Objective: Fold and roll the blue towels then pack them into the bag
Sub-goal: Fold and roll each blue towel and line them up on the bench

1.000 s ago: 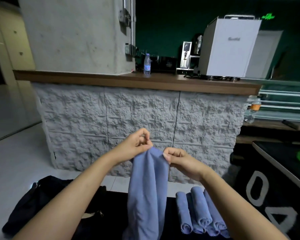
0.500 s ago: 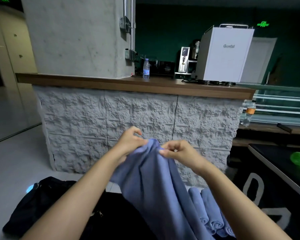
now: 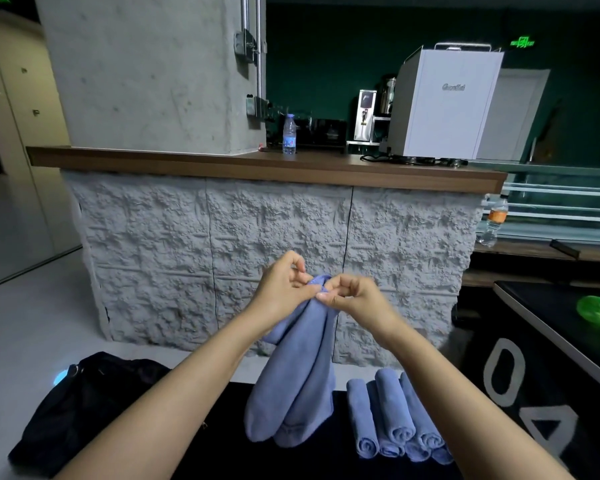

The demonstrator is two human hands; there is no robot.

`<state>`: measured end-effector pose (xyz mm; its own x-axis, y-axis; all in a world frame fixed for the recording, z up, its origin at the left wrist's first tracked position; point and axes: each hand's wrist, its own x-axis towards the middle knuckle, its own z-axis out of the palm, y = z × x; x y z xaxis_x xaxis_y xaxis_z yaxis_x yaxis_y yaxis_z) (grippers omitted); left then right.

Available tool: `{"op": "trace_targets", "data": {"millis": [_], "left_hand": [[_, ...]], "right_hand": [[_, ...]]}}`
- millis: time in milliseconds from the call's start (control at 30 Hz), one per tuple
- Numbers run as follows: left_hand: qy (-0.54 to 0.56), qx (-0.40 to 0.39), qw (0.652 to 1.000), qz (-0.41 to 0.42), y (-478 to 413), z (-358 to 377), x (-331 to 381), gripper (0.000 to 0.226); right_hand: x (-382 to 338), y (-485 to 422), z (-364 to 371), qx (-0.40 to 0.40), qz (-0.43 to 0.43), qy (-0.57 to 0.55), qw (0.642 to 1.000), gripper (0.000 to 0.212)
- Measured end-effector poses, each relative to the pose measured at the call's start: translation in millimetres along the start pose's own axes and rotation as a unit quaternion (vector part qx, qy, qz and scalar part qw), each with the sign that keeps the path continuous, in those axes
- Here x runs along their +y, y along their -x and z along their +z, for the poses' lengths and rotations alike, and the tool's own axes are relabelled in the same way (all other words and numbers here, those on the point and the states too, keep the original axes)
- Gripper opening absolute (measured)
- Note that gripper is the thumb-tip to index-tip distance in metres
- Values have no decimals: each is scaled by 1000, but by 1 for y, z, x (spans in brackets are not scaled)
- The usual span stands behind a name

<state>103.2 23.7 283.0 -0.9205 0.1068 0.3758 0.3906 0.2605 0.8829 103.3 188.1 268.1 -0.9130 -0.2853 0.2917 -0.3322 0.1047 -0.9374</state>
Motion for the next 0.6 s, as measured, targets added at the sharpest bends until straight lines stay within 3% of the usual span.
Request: {"op": "trace_targets", "data": {"millis": [267, 433, 533, 600], "left_hand": [[-37, 125, 991, 4, -26, -37, -21, 42], [-133, 263, 955, -27, -33, -82, -33, 39], [-116, 246, 961, -44, -35, -87, -44, 40], [-96, 215, 971, -52, -36, -76, -47, 38]], "right_hand": [[19, 22, -24, -67, 43, 1, 997, 11], [31, 49, -61, -76, 62, 49, 994, 13], [24, 54, -74, -59, 59, 79, 993, 25], [16, 50, -67, -55, 31, 88, 994, 21]]}}
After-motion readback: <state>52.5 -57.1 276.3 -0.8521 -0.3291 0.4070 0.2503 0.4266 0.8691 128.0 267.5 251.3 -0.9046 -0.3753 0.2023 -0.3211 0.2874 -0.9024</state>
